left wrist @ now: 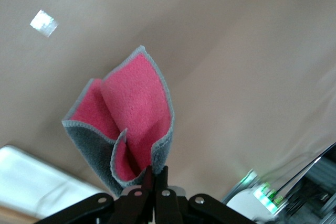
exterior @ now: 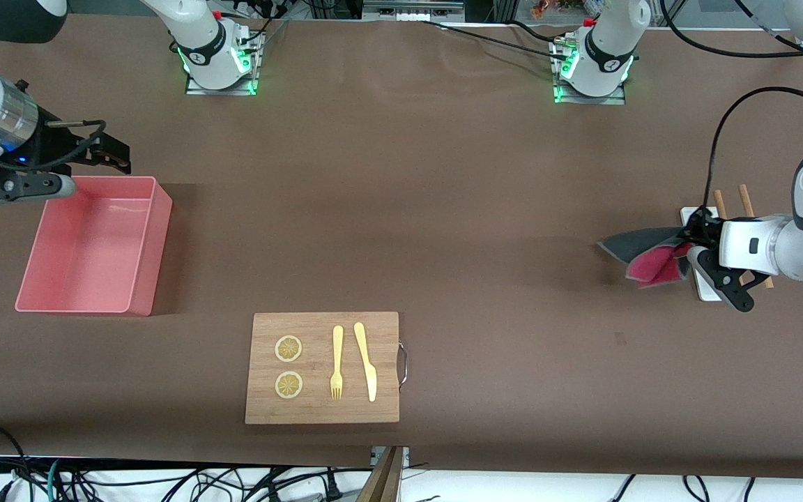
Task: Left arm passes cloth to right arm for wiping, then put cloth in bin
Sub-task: 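Lift the cloth with the left gripper while the right gripper reaches toward it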
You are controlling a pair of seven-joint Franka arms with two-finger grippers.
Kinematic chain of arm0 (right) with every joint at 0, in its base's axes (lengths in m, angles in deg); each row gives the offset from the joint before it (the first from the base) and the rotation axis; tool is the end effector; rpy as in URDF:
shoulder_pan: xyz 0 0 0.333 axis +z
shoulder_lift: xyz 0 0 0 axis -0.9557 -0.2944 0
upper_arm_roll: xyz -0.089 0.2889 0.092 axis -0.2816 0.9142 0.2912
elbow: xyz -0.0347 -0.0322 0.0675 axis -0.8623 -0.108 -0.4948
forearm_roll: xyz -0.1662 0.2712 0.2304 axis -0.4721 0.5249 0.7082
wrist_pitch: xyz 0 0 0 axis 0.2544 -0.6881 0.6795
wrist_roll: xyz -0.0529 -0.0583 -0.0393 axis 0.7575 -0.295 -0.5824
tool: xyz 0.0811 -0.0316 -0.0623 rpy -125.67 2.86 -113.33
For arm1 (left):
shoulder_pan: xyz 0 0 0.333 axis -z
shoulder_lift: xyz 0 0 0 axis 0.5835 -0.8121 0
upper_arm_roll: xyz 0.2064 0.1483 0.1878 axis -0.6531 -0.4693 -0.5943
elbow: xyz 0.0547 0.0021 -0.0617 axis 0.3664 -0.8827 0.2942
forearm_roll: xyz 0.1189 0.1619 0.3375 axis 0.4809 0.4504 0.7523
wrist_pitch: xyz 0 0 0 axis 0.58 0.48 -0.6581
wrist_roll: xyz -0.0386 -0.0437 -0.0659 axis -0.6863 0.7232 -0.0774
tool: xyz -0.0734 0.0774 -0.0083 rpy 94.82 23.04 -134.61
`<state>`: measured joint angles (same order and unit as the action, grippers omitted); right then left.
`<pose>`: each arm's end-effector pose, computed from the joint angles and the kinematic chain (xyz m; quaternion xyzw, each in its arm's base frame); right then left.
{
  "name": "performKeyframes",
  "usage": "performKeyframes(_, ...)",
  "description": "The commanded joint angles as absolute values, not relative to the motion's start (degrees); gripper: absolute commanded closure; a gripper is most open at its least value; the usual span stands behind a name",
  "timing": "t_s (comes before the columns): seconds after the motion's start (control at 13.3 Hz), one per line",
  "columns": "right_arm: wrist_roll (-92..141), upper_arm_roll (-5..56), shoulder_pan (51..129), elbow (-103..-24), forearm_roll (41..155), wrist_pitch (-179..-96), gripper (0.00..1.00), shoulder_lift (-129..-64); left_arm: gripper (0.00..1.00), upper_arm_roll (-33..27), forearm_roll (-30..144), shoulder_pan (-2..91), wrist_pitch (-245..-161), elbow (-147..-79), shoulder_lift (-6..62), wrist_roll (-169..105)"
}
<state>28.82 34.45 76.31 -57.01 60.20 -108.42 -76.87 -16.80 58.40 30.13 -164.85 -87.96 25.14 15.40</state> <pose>0.5586 0.0629 0.5657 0.9941 0.0671 -0.0843 0.0114 0.6516 0.0042 0.4353 0.9153 -0.3323 -0.1652 0.1565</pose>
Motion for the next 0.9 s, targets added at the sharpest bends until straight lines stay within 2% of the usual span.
performKeyframes(0.0,25.4,34.58,77.1,-54.91,64.88,-103.39,0.0,-77.55,1.0,-16.63,48.67,33.39,-163.67,-86.59,25.5,1.29)
performKeyframes(0.23,5.5,34.48,76.92,-55.08,75.79,-103.2,0.0,-78.86,1.0,-16.98,39.43,40.24,-165.42,-84.75,25.5,-17.18)
performKeyframes(0.6,-21.24,35.98,77.27,-56.13,89.33,-106.71,0.0,-85.18,1.0,-16.72,28.08,46.76,-177.18,-84.66,25.5,-37.23)
performKeyframes(0.83,-34.07,37.9,77.27,-59.9,98.99,-114.42,0.0,-87.3,1.0,-13.48,25.61,48.79,-185.61,-84.66,25.5,-49.0)
